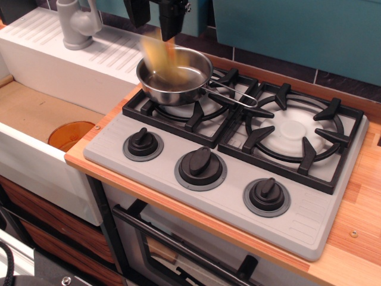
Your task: Put pan on stove and put stuffedduck in pan
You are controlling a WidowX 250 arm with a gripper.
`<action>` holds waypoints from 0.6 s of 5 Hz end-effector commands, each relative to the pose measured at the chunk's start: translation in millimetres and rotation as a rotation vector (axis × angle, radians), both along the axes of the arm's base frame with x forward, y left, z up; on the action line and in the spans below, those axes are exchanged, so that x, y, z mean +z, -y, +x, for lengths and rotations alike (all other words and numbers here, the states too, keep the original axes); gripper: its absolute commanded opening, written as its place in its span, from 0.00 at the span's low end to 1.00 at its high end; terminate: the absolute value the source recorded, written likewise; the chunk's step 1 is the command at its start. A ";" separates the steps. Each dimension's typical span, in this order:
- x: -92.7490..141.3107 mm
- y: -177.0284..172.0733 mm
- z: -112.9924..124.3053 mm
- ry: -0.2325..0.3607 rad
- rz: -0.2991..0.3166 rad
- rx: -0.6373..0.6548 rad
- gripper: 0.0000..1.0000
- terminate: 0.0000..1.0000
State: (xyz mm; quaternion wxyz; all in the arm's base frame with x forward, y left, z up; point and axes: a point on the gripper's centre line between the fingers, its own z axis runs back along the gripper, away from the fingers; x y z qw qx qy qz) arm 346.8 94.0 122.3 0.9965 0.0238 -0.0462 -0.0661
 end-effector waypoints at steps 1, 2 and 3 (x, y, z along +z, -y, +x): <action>19.8 4.5 7.8 0.020 0.024 0.001 1.00 0.00; 26.9 13.0 1.2 -0.001 0.014 0.016 1.00 0.00; 33.6 18.0 -1.5 -0.015 0.004 0.018 1.00 0.00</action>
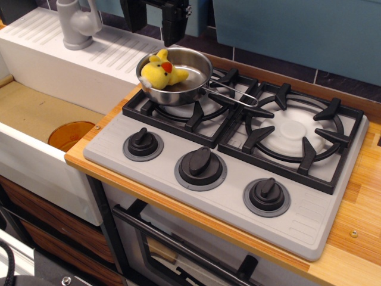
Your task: Put pan on stove and put stuffedduck in pan
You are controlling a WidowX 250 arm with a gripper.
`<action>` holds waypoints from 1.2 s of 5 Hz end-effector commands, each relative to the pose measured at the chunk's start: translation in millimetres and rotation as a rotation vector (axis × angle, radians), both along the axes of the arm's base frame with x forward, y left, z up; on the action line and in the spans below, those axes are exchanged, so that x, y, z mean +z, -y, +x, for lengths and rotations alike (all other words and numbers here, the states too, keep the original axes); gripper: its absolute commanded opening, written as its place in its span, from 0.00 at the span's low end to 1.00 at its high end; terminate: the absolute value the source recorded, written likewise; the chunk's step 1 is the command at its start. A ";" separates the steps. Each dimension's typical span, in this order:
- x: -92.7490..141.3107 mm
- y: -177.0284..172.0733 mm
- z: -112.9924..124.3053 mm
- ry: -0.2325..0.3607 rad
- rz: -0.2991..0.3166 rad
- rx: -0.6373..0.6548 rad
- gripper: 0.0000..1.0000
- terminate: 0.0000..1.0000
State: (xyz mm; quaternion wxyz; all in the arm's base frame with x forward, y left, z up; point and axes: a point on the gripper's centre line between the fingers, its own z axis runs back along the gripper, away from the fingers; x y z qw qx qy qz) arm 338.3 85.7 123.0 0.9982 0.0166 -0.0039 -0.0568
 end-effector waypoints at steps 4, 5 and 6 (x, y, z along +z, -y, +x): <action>44.5 18.2 19.3 0.095 0.045 -0.013 1.00 0.00; 44.2 17.4 19.9 0.097 0.041 -0.015 1.00 0.00; 44.7 17.0 20.3 0.093 0.040 -0.010 1.00 0.00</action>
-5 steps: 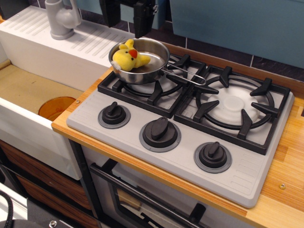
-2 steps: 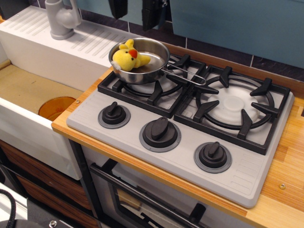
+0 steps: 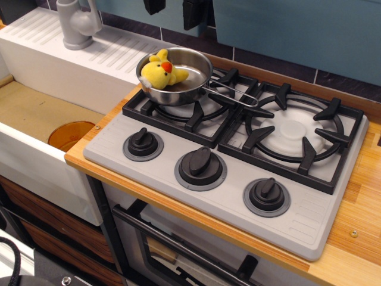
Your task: Put pan on stove and put stuffedduck in pan
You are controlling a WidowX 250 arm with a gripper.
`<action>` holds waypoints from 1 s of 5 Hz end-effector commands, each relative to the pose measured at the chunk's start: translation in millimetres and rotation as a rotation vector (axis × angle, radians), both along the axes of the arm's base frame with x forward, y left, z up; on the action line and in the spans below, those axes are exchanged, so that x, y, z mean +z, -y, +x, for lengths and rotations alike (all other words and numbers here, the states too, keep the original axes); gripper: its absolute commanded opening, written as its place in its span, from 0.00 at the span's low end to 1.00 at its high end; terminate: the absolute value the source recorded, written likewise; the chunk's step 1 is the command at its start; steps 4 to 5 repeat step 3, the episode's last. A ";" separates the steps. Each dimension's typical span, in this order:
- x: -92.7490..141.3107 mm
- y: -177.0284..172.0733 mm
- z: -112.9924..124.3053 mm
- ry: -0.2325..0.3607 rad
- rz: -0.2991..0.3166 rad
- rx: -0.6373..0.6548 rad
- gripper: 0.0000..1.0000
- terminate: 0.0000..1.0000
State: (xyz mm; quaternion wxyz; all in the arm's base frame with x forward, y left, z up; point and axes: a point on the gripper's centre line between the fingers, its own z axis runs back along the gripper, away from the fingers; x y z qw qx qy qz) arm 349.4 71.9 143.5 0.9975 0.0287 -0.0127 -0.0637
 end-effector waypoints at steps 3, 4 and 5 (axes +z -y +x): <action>20.2 2.0 10.6 0.058 -0.018 -0.002 1.00 1.00; 20.2 2.0 10.6 0.058 -0.018 -0.002 1.00 1.00; 20.2 2.0 10.6 0.058 -0.018 -0.002 1.00 1.00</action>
